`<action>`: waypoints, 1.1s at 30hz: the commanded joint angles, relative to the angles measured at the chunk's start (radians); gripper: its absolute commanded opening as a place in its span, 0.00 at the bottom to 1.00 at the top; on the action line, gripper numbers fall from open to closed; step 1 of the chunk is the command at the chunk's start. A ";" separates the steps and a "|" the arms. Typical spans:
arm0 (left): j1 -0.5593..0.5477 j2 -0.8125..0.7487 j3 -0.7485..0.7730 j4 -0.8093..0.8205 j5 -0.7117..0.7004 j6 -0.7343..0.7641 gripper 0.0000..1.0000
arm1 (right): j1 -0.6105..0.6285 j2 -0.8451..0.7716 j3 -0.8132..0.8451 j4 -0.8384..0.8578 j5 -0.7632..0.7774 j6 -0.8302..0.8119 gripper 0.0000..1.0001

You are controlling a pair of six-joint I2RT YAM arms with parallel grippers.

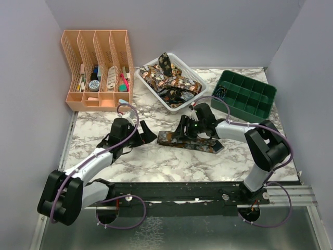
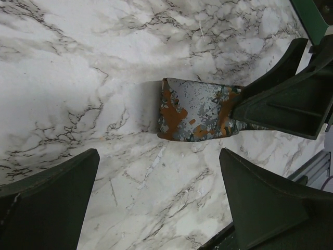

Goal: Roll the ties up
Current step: Roll the tie at the center of the board.

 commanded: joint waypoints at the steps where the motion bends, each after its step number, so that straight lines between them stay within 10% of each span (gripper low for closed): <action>1: 0.006 0.047 -0.018 0.108 0.104 0.002 0.99 | 0.003 -0.002 -0.007 -0.042 0.081 -0.041 0.57; 33: -0.042 0.415 0.114 0.333 0.225 0.035 0.91 | 0.004 -0.046 -0.050 -0.138 0.163 -0.101 0.48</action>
